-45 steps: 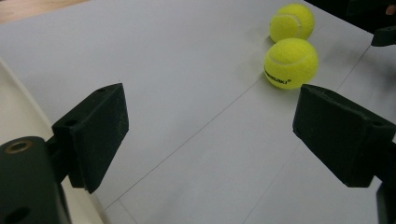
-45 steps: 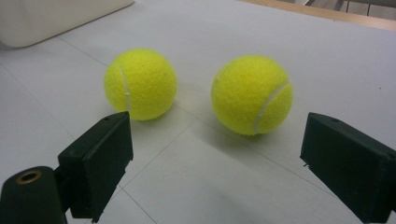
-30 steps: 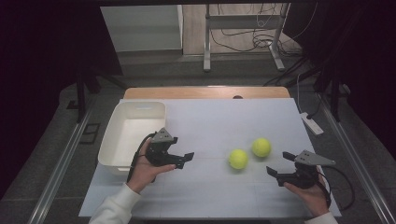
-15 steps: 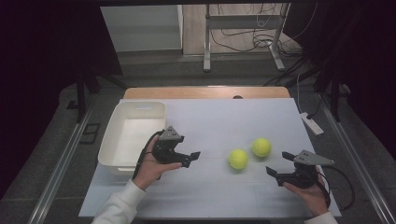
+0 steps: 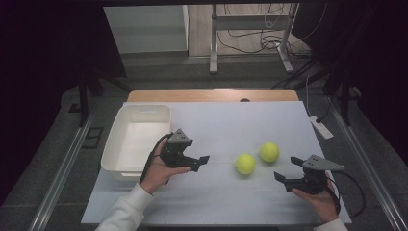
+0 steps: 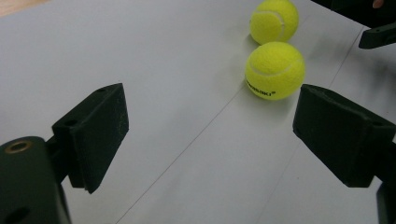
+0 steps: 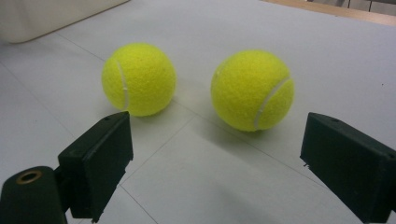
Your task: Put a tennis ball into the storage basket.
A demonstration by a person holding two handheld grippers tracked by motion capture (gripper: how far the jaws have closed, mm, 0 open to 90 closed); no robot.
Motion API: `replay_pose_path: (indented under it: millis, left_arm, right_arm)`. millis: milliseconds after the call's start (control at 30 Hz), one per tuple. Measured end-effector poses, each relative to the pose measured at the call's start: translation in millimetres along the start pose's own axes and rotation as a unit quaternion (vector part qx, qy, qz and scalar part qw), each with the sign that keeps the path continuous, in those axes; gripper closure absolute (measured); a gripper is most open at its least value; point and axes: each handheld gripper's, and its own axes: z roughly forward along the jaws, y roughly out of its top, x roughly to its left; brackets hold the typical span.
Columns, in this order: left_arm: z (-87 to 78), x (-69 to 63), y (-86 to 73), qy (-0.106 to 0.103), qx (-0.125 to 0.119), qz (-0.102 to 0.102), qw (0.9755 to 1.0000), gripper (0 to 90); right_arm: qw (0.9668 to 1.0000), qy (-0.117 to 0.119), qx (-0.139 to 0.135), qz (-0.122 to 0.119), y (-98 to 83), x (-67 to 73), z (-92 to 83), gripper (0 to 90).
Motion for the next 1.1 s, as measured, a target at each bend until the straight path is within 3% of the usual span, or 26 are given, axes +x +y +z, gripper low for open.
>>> replay_pose_path:
  millis: [1100]
  left_arm:
    - [21.7,-9.5,13.6,-0.015,0.010,0.014,0.9997,11.6]
  right_arm:
    - [1.0000,0.002,0.001,0.000,-0.8,-0.5,1.0,9.3]
